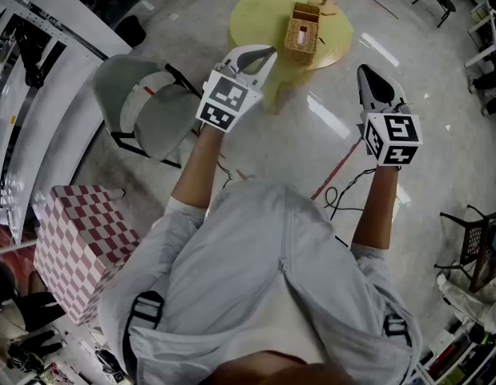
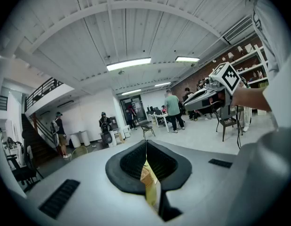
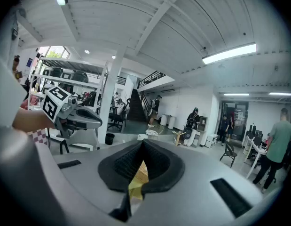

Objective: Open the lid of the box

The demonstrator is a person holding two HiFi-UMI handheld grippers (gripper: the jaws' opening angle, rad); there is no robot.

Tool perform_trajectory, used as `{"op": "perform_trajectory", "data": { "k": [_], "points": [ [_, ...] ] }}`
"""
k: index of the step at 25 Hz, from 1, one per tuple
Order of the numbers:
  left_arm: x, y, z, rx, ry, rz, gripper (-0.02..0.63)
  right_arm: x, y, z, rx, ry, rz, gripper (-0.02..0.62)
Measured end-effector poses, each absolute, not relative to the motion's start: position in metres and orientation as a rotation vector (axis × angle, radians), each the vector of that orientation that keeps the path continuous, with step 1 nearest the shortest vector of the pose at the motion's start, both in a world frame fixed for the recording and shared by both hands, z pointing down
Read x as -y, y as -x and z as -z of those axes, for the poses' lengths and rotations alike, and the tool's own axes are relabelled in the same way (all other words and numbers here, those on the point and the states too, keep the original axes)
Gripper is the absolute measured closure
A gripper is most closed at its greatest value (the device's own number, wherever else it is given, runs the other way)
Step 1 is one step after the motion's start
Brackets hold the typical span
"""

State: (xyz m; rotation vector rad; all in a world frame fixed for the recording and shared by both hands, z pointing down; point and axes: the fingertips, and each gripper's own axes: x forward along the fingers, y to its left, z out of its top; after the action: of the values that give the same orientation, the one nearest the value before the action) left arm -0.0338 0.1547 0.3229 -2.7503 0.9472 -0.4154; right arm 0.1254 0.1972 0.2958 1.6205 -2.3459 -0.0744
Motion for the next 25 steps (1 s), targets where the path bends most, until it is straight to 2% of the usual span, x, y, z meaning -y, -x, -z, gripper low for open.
{"op": "perform_trajectory", "data": {
  "k": [25],
  "points": [
    [-0.129,-0.028,-0.358,-1.077,2.753,0.479,0.577,-0.155,-0.197,-0.329,2.443,-1.565,-0.002,0.572]
  ]
}}
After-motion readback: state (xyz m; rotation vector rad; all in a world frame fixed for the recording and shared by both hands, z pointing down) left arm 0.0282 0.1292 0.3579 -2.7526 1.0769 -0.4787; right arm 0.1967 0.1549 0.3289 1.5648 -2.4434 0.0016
